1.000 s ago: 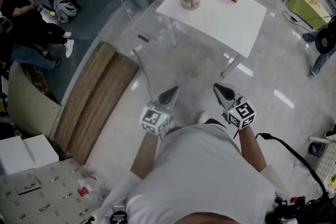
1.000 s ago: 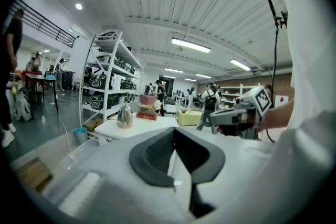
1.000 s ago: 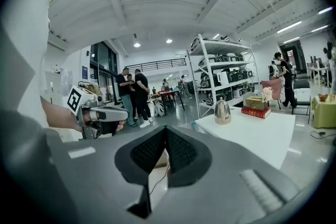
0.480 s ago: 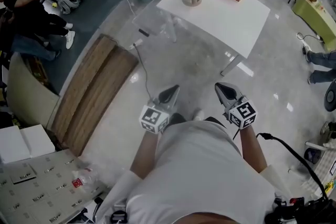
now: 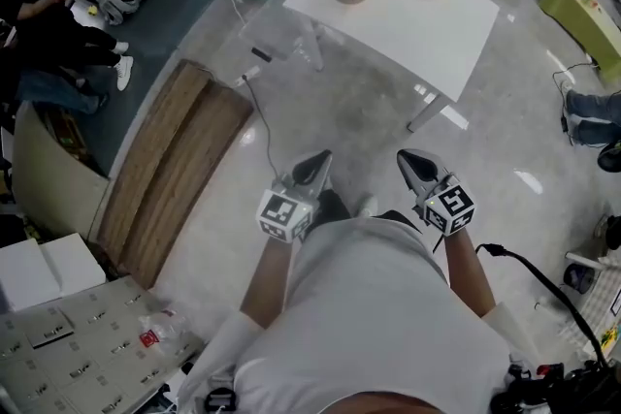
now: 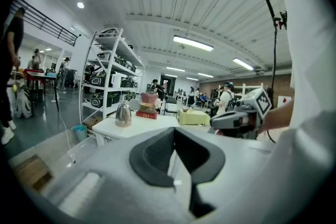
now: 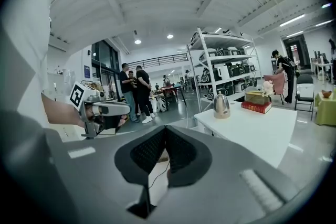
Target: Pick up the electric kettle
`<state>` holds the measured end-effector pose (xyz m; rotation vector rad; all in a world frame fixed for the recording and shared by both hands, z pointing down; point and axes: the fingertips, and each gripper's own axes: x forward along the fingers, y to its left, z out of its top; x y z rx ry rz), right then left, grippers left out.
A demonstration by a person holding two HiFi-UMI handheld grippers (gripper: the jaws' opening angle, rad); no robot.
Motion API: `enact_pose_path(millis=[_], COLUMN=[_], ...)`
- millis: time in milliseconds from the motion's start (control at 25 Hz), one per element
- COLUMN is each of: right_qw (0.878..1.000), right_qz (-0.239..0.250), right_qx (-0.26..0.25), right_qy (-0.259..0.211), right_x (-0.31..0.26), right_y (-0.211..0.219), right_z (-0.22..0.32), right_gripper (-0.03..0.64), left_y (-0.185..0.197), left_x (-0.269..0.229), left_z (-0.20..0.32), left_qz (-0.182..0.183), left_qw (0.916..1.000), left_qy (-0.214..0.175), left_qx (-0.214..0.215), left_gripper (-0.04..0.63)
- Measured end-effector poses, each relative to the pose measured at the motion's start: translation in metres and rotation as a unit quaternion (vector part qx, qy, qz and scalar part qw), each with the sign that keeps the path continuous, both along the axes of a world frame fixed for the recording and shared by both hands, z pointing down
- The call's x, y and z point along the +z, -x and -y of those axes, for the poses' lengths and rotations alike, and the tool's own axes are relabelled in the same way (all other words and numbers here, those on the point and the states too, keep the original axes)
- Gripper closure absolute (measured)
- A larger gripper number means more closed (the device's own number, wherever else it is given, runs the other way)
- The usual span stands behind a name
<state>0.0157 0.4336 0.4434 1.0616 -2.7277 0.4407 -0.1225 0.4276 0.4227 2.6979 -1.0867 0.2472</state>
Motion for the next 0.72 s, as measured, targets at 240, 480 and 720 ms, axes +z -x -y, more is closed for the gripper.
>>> enact_pose_path(millis=[240,480,720], right_qw=[1.0,1.0,0.999], right_qz=[0.003,0.003,0.0], right_qx=[0.01,0.021,0.035], right_qy=[0.005,0.008,0.014], right_x=[-0.001,-0.001,0.001], right_y=[0.006,0.015,0.022], right_z=[0.027,0.063,0.092], right_gripper=[0.612,0.612,0.612], left_y=[0.003,0.01,0.016], left_x=[0.001,0.002,0.004], left_z=[0.029,0.066,0.097], left_qz=[0.003,0.004,0.002], left_qw=[0.9999,0.9996,0.9991], left_qy=[0.003,0.007,0.01], left_qx=[0.015,0.027,0.042], left_gripper=[0.594,0.594,0.594])
